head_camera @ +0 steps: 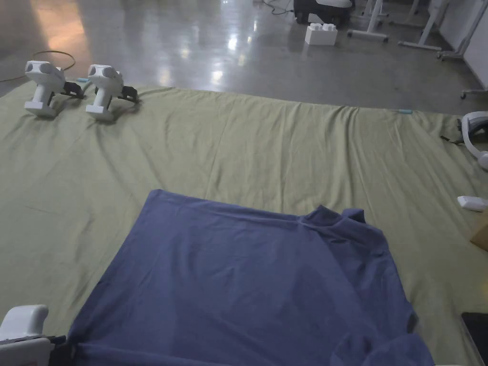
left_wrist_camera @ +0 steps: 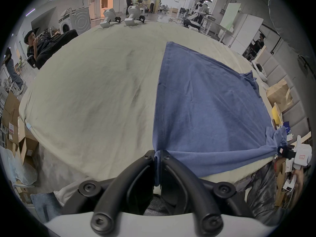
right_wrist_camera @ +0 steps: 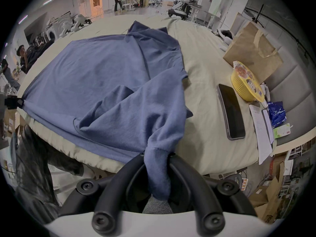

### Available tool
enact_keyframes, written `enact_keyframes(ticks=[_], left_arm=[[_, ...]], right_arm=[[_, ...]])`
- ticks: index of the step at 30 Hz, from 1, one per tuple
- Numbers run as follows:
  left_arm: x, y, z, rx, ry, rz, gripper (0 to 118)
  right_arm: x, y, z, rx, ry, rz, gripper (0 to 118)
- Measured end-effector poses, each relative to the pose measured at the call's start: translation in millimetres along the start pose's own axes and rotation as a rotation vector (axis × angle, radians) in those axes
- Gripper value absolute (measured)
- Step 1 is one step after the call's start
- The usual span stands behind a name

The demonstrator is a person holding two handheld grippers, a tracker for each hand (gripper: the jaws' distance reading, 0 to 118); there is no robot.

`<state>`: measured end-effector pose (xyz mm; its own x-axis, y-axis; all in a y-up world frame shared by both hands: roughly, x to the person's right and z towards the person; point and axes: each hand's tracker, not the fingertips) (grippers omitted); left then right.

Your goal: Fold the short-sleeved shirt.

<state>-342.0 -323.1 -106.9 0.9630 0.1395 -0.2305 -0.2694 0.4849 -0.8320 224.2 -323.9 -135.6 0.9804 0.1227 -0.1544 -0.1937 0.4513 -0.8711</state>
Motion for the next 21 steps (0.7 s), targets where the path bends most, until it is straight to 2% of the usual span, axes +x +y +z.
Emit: enact_keyframes(ticks=[4, 12, 21], left_arm=[[-1, 14, 12, 0.101, -0.034, 0.033, 8], [12, 77, -5, 0.178, -0.036, 0.031, 8], [36, 151, -76, 0.085, 0.02, 0.021, 8]], right_arm=[[8, 16, 13, 0.055, 0.041, -0.064, 13], [15, 78, 13, 0.164, 0.032, -0.089, 13], [23, 152, -59, 0.135, 0.009, -0.109, 14]])
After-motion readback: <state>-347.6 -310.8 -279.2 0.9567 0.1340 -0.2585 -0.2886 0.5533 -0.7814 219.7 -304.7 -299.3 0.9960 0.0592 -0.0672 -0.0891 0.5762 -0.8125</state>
